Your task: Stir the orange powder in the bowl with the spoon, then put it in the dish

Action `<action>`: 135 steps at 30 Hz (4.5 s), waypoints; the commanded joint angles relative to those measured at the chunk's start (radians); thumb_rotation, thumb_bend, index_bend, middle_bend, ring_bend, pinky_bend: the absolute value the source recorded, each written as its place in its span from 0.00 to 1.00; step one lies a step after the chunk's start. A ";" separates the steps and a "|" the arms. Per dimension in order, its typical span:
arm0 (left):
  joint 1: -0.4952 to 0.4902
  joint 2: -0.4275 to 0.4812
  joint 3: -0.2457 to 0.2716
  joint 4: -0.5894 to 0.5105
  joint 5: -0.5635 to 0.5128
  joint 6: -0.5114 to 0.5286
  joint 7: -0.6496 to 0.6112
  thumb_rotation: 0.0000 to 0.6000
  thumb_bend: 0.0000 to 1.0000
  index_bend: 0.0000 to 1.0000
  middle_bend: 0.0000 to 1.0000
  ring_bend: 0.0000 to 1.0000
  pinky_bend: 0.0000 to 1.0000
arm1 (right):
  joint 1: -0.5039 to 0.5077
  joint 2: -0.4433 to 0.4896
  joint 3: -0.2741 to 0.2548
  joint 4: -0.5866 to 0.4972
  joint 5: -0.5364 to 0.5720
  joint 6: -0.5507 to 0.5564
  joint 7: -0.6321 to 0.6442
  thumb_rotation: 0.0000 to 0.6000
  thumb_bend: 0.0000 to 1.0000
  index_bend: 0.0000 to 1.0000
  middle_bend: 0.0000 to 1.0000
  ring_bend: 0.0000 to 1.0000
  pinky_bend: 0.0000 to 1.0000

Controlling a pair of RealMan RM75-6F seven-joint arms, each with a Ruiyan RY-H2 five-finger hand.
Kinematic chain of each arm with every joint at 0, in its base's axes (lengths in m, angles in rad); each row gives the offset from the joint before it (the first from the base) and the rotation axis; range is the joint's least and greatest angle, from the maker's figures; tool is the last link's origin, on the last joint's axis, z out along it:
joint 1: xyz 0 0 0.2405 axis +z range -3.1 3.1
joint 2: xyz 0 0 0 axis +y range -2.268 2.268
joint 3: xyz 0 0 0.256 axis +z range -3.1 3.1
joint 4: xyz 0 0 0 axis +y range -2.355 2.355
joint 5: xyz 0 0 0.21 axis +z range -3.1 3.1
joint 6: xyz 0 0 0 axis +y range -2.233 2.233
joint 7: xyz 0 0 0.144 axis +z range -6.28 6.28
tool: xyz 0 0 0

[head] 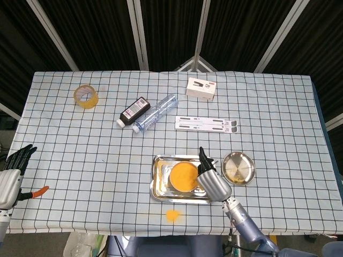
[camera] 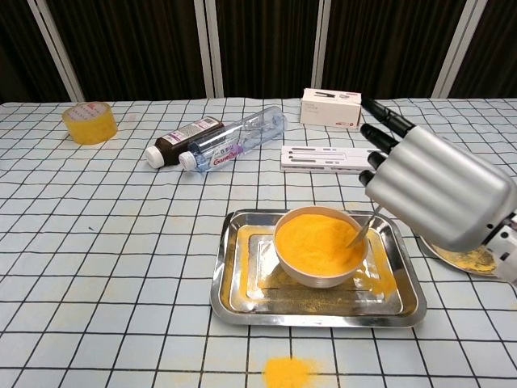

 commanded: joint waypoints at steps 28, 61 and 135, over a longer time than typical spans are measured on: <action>0.001 0.009 0.001 0.000 0.004 -0.001 -0.025 1.00 0.00 0.00 0.00 0.00 0.00 | 0.030 -0.155 0.026 0.100 0.021 -0.055 -0.017 1.00 0.57 0.61 0.51 0.18 0.00; -0.001 0.005 -0.003 -0.003 -0.003 -0.003 -0.021 1.00 0.00 0.00 0.00 0.00 0.00 | 0.057 -0.067 0.065 0.019 0.022 -0.052 -0.103 1.00 0.57 0.61 0.51 0.18 0.00; 0.002 0.006 -0.001 -0.005 0.000 0.000 -0.024 1.00 0.01 0.00 0.00 0.00 0.00 | 0.045 -0.067 -0.006 0.034 0.021 -0.081 -0.138 1.00 0.58 0.61 0.51 0.18 0.00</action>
